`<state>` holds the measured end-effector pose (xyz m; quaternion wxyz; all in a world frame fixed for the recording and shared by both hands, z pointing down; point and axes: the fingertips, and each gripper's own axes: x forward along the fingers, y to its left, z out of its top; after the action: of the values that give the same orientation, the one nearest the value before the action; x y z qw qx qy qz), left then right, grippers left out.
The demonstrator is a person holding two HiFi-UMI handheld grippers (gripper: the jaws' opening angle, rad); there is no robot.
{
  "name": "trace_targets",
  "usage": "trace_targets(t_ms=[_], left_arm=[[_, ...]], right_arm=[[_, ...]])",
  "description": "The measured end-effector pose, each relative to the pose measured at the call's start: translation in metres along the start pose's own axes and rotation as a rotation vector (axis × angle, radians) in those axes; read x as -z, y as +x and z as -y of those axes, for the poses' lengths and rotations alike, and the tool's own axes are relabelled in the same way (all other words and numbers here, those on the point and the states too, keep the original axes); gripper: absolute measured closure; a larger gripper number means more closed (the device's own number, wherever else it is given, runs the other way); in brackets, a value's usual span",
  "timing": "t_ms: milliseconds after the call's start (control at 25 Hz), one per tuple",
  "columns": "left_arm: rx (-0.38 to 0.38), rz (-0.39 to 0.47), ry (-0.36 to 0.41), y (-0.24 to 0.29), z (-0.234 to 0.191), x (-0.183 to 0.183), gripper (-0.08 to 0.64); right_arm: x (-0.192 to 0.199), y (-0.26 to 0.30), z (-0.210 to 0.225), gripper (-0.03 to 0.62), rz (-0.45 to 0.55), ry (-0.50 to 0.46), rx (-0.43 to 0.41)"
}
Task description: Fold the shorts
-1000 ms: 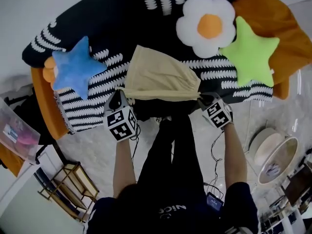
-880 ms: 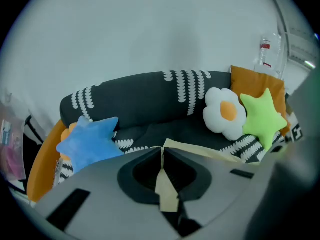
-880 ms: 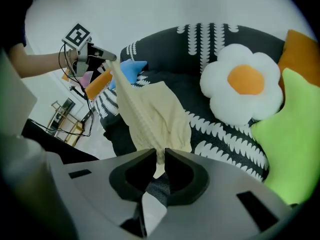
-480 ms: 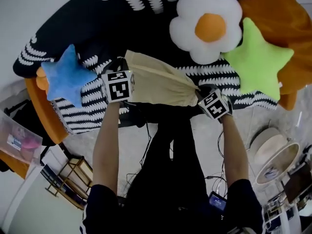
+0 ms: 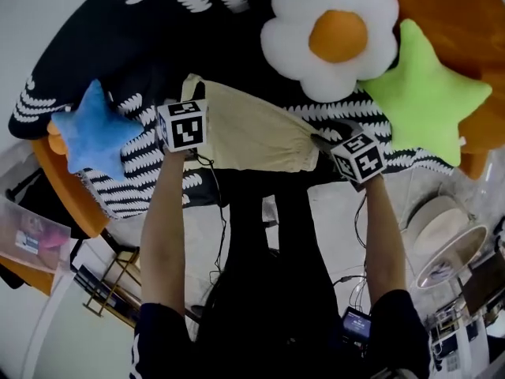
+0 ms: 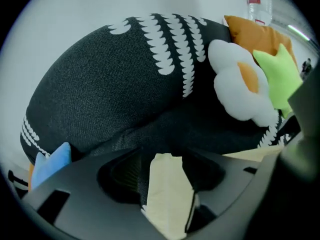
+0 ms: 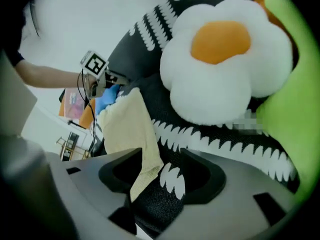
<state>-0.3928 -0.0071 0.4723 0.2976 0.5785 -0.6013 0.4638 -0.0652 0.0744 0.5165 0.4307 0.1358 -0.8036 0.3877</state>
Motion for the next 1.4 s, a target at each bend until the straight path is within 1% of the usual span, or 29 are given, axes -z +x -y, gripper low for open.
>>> trace_targets(t_ms=[40,120,200,280,360,400,480,560,600,640,680,720,800,880,960,1120,1160,1200,1280,1320,1360,1400], left_arm=[[0.012,0.005,-0.015,-0.002,-0.002,-0.002,0.307],[0.045,0.016,-0.005,-0.007,0.000,-0.008,0.307],[0.086,0.033,0.055,-0.013,0.011,-0.012,0.307],[0.127,0.054,0.134,-0.021,0.028,-0.015,0.307],[0.192,0.085,0.206,-0.032,0.054,-0.019,0.307],[0.242,0.102,0.246,-0.039,0.071,-0.020,0.307],[0.370,0.126,0.347,-0.052,0.108,-0.023,0.307],[0.521,0.123,0.471,-0.064,0.147,-0.021,0.299],[0.601,0.107,0.539,-0.070,0.166,-0.016,0.295],[0.683,0.080,0.606,-0.075,0.184,-0.010,0.295],[0.761,0.044,0.670,-0.080,0.201,-0.003,0.296],[0.829,0.005,0.730,-0.084,0.216,0.003,0.296],[0.920,-0.060,0.843,-0.088,0.240,0.011,0.296],[0.970,-0.095,0.935,-0.088,0.264,0.014,0.296],[1.006,-0.119,1.006,-0.087,0.286,0.016,0.296],[1.051,-0.196,1.152,-0.072,0.314,0.034,0.298],[1.058,-0.214,1.184,-0.068,0.319,0.038,0.298],[1.065,-0.231,1.211,-0.065,0.324,0.041,0.298],[1.080,-0.275,1.256,-0.060,0.332,0.042,0.298],[1.088,-0.308,1.276,-0.057,0.333,0.043,0.301],[1.094,-0.348,1.296,-0.053,0.333,0.044,0.305],[1.097,-0.387,1.315,-0.049,0.333,0.046,0.307]], right_arm=[[-0.007,-0.009,0.001,0.337,0.047,0.034,-0.001],[-0.016,-0.026,0.005,0.333,0.134,0.121,0.011],[-0.015,-0.036,0.007,0.331,0.200,0.212,0.037],[-0.006,-0.044,0.008,0.309,0.263,0.309,0.079],[0.008,-0.052,0.005,0.286,0.333,0.423,0.115],[0.017,-0.056,0.001,0.270,0.367,0.481,0.128],[0.036,-0.060,-0.011,0.248,0.416,0.575,0.154],[0.054,-0.060,-0.025,0.238,0.440,0.641,0.189],[0.064,-0.058,-0.032,0.241,0.451,0.675,0.207],[0.073,-0.055,-0.040,0.255,0.468,0.717,0.224],[0.081,-0.051,-0.048,0.283,0.490,0.770,0.240],[0.088,-0.046,-0.056,0.325,0.519,0.831,0.254],[0.097,-0.034,-0.071,0.351,0.582,0.968,0.261],[0.099,-0.021,-0.083,0.350,0.635,1.077,0.236],[0.098,-0.006,-0.091,0.353,0.672,1.160,0.214],[0.099,0.037,-0.100,0.382,0.724,1.363,0.159],[0.101,0.041,-0.096,0.388,0.762,1.422,0.147],[0.103,0.041,-0.090,0.396,0.822,1.484,0.142],[0.107,0.027,-0.072,0.396,0.969,1.582,0.164],[0.108,0.019,-0.063,0.396,1.017,1.603,0.188],[0.107,0.016,-0.057,0.388,1.026,1.602,0.210],[0.106,0.017,-0.054,0.376,0.995,1.582,0.225]])
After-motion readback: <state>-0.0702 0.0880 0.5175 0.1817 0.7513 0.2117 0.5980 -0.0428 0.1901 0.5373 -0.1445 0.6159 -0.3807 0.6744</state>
